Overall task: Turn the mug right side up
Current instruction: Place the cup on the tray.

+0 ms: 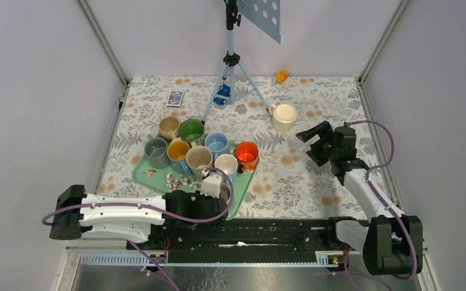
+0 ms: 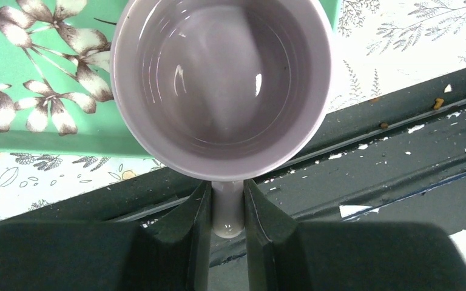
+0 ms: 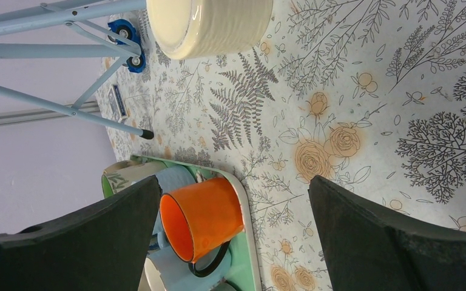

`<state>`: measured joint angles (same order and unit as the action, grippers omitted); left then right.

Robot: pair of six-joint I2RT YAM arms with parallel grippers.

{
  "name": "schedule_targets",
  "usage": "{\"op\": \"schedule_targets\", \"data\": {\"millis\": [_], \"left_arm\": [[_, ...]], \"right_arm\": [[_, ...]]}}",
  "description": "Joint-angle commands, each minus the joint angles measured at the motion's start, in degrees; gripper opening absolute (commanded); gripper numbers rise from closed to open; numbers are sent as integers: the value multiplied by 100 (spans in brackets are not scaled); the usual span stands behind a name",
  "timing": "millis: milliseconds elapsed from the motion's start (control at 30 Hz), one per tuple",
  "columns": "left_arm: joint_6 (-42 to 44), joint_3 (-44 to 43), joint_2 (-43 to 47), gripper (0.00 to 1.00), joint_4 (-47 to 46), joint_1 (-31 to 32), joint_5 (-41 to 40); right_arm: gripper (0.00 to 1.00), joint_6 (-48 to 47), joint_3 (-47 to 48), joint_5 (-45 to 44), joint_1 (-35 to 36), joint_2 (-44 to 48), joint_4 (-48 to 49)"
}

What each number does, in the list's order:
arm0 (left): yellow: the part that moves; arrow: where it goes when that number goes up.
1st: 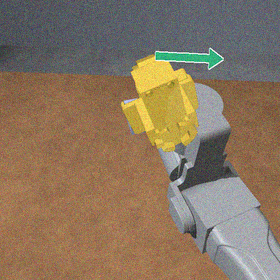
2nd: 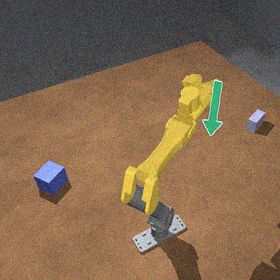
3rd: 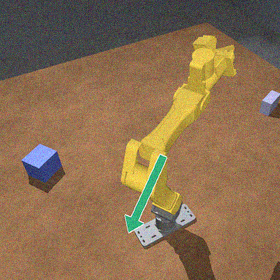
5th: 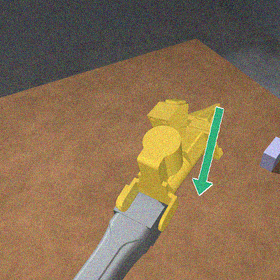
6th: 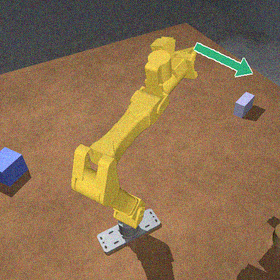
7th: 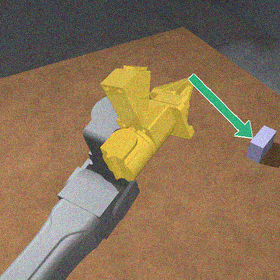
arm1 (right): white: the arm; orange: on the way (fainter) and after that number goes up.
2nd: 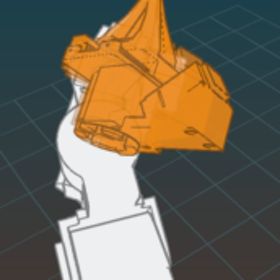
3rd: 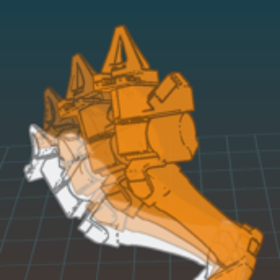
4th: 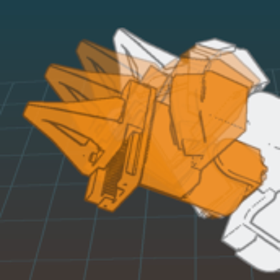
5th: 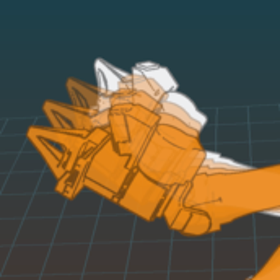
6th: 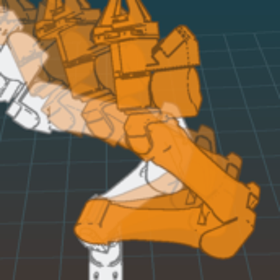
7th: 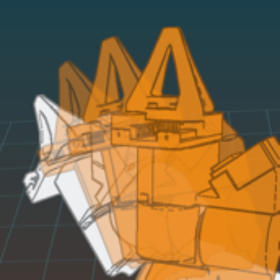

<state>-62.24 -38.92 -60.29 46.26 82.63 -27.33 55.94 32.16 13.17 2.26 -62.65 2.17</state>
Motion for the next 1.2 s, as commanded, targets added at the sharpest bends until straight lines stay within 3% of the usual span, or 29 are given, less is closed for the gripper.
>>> {"op": "schedule_targets", "data": {"millis": [0,133,267,767,933,1167], "left_arm": [[313,-274,43,20,-462,16,296],[315,-303,-51,33,-653,15,557],[279,-297,-19,39,-712,12,602],[348,-306,-43,47,-839,8,960],[8,-274,-88,41,-229,-5,805],[-332,-404,-159,48,623,-7,645]], "right_arm": [[100,12,-21,76,56,-15,231],[100,4,-33,98,63,1,216],[100,-16,-39,88,61,52,187],[100,-36,-60,166,69,108,160],[100,-50,-45,176,79,107,158],[99,-16,-45,216,88,31,263]]}}
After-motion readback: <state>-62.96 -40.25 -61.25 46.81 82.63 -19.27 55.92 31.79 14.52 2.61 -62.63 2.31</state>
